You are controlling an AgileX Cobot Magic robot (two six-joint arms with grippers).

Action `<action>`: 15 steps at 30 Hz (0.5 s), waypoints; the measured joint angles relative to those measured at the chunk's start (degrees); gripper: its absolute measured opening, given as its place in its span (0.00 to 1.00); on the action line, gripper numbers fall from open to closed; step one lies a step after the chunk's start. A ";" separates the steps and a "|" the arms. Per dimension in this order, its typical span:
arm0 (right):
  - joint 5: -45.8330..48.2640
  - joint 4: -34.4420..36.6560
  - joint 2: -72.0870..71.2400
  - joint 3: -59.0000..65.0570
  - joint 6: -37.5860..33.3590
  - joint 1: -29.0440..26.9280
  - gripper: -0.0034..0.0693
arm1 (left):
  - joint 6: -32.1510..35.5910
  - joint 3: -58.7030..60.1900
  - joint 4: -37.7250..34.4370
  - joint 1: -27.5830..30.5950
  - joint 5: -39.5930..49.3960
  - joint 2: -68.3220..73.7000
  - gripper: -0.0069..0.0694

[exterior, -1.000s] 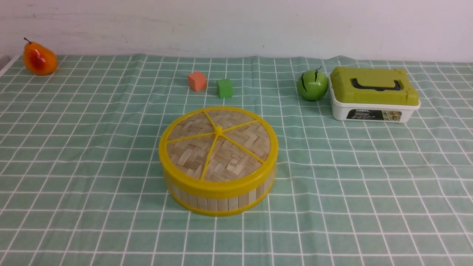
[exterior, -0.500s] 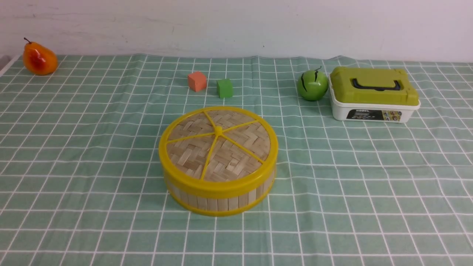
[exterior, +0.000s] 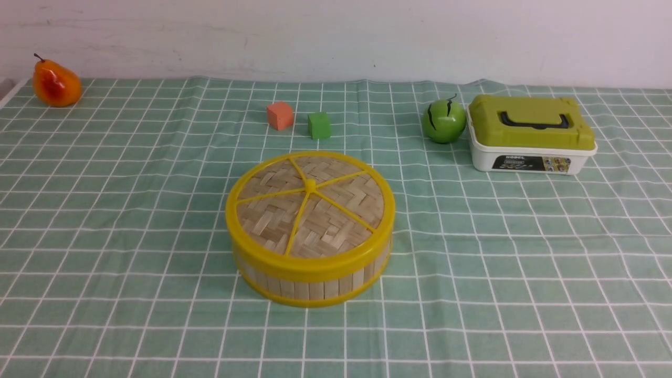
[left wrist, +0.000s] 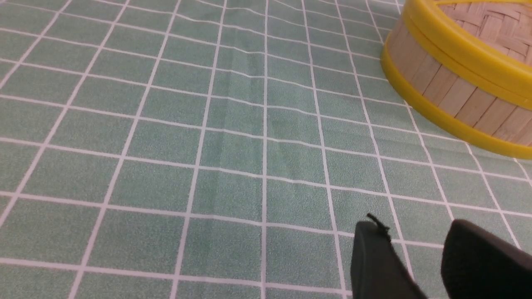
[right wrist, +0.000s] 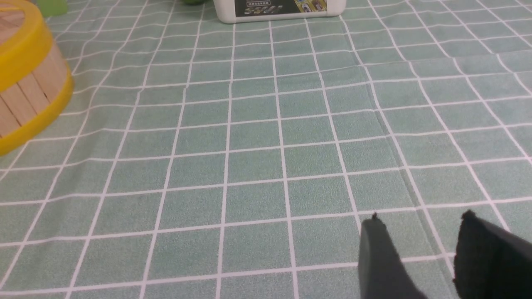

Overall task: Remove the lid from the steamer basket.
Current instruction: Use the left arm to lift the lid of the steamer

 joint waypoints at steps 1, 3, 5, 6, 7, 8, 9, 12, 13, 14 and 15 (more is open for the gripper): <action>0.00 0.00 0.00 0.00 0.00 0.00 0.38 | 0.00 0.00 0.00 0.00 0.00 0.00 0.40; 0.00 0.00 0.00 0.00 0.00 0.00 0.38 | 0.00 0.00 0.00 0.00 -0.06 0.00 0.40; 0.00 0.00 0.00 0.00 0.00 0.00 0.38 | -0.89 0.00 -1.23 0.00 -1.13 0.00 0.40; 0.00 0.00 0.00 0.00 0.00 0.00 0.38 | -1.55 0.00 -2.64 0.00 -1.95 0.00 0.40; 0.00 0.00 0.00 0.00 0.00 0.00 0.38 | -3.10 0.00 -4.63 0.00 -2.92 0.00 0.40; 0.00 0.00 0.00 0.00 0.00 0.00 0.38 | -5.21 0.00 -8.68 0.00 -4.59 0.00 0.40; 0.00 0.00 0.00 0.00 0.00 0.00 0.38 | -7.99 0.00 -13.11 0.00 -5.74 0.00 0.40; 0.00 0.00 0.00 0.00 0.00 0.00 0.38 | -18.66 0.00 -29.84 0.00 -10.09 0.00 0.40; 0.00 0.00 0.00 0.00 0.00 0.00 0.38 | -20.01 0.00 -30.96 0.00 -10.64 0.00 0.40; 0.00 0.00 0.00 0.00 0.00 0.00 0.38 | -23.62 0.00 -38.45 0.00 -12.27 0.00 0.40; 0.00 0.00 0.00 0.00 0.00 0.00 0.38 | -24.59 0.00 -40.43 0.00 -12.66 0.00 0.40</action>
